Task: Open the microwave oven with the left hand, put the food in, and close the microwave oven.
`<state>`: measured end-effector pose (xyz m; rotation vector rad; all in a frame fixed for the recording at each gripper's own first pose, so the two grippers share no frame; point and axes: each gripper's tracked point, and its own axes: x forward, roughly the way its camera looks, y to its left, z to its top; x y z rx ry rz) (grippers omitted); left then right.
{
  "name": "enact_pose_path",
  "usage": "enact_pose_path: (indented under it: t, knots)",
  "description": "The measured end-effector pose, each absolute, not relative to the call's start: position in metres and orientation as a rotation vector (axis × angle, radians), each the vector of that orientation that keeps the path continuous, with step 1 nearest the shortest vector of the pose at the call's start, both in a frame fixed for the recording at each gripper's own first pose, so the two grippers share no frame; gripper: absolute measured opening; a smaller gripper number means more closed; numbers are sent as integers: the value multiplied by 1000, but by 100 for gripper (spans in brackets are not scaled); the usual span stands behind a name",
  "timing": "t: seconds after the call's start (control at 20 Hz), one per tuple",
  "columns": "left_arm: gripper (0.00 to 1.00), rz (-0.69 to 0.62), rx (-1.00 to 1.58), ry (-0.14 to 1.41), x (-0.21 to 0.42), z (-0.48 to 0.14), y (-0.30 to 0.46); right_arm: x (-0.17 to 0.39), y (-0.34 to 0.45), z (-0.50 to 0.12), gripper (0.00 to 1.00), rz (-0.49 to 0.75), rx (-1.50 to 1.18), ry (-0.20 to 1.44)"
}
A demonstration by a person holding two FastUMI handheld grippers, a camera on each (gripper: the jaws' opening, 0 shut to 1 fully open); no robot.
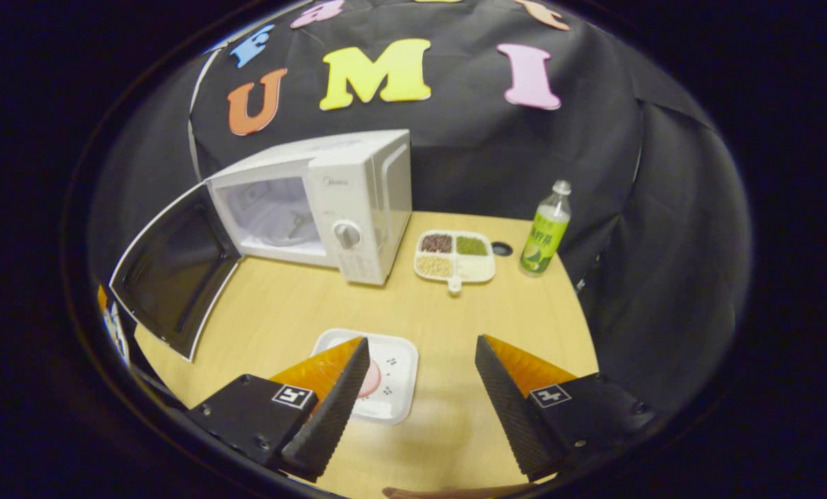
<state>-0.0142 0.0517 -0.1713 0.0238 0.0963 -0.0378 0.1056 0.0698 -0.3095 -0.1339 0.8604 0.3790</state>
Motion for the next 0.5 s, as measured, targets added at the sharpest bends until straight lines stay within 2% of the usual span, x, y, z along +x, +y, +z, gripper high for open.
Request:
enact_pose_path:
  t: [0.05, 0.2, 0.25, 0.3, 0.35, 0.4, 0.45, 0.5]
  knots:
    - [95, -37, 27, 96, -10, -171, 49, 106, 72, -323, 98, 392, -139, 914]
    - [95, -39, 57, 88, -2, -171, 41, 107, 70, -364, 98, 409, -146, 1079]
    - [95, -31, 73, 84, 1, -172, 41, 101, 69, -375, 96, 416, -143, 1134]
    - [95, -23, 88, 76, 2, -171, 41, 101, 69, -387, 84, 424, -139, 1176]
    - [95, -26, 99, 78, 4, -172, 38, 100, 69, -399, 78, 425, -133, 1212]
    - [95, -38, 103, 79, 4, -173, 32, 99, 69, -408, 85, 428, -123, 1246]
    - [84, -50, 107, 81, 4, -172, 28, 98, 71, -416, 71, 436, -110, 1276]
    - [95, -54, 112, 81, 4, -171, 26, 96, 72, -421, 80, 439, -93, 1305]
